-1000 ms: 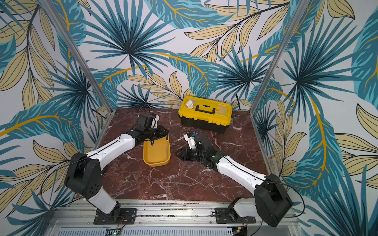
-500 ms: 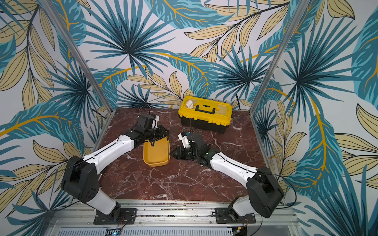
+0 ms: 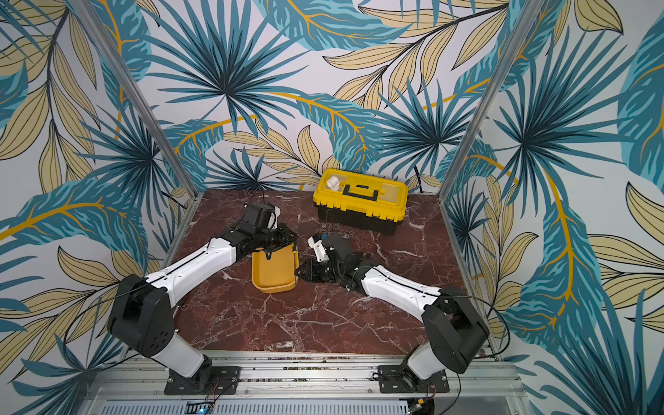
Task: Take the file tool out of the storage box
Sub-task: Pick up the file tool from the storage box.
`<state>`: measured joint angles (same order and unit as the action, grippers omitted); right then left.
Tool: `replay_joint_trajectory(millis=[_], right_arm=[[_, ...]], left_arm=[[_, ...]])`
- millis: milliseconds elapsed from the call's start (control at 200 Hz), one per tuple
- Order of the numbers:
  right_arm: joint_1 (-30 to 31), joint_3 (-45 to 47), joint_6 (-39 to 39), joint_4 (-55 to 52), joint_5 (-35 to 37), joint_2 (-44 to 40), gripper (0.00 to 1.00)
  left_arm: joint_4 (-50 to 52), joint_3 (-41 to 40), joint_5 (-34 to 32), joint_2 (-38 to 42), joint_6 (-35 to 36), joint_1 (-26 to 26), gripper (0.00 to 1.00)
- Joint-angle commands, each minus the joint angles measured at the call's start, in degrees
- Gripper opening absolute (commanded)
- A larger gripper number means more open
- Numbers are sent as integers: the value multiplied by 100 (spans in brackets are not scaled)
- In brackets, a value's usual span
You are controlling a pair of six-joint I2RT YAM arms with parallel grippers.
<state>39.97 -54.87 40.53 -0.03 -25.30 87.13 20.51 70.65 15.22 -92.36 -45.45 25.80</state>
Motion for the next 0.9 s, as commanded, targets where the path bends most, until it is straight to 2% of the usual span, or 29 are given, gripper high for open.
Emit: replay_joint_trajectory(millis=[0, 486, 826, 891], right_arm=[[68, -103, 12, 60, 43, 97, 29], [156, -147, 10, 57, 51, 190, 16], [179, -202, -19, -21, 120, 155, 2], [186, -198, -25, -62, 182, 138, 0]], left_arm=[[115, 254, -103, 37, 11, 48, 5], [217, 379, -144, -27, 47, 65, 4], [278, 393, -280, -68, 140, 70, 4], [295, 372, -323, -65, 184, 66, 9]])
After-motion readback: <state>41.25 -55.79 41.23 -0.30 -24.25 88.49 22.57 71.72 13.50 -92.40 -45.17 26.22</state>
